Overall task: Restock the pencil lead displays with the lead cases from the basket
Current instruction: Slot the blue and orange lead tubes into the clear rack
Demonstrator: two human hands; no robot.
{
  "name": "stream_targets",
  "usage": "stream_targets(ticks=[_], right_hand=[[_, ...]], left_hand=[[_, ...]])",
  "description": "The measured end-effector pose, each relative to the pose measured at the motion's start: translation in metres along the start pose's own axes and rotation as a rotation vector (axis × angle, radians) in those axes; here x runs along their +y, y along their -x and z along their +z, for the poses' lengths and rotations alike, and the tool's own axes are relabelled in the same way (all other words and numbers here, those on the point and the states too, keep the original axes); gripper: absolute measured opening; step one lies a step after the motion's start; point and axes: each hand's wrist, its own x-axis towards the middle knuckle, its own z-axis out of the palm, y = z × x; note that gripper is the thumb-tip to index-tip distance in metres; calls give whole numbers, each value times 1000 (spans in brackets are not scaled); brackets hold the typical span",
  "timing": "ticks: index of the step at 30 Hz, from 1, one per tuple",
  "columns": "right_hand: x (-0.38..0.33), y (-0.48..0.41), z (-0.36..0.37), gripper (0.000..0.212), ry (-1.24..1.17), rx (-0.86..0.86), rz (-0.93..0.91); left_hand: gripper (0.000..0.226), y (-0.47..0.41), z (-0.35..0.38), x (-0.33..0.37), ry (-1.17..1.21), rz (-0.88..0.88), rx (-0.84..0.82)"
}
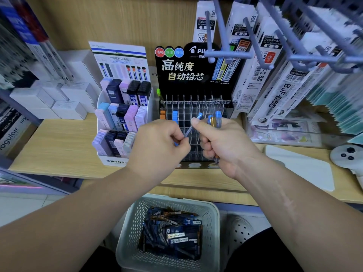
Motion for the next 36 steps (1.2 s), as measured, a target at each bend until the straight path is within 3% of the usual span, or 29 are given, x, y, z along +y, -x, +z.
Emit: stream_targets(ticks=[3,5,7,17,20,25,36], right_hand=[[-1,-2,-2,22,2,-8,-16],[-2,-3,-3,18,32,-32,-16],[-2,-2,-4,16,77,-84,-18],[-2,1,-8,13,194,-226,-15],[-1,0,-9,11,153,-166,-9],[-2,-6,-17,2,63,-47,16],[-5,-8,-23,9,45,-26,26]], left_hand=[[17,-2,-2,-1,64,-3,-69],[10,-8,-4,-2,298,-125,-123],[25,-14,-7,-4,461,-233,-157],[15,-35,-16,-5,548,-295,-379],[13,-45,-17,-4,509,-270,-329],[19,-67,-25,-10,499,-220,-24],[18,-73,-16,-15,425,-177,2]])
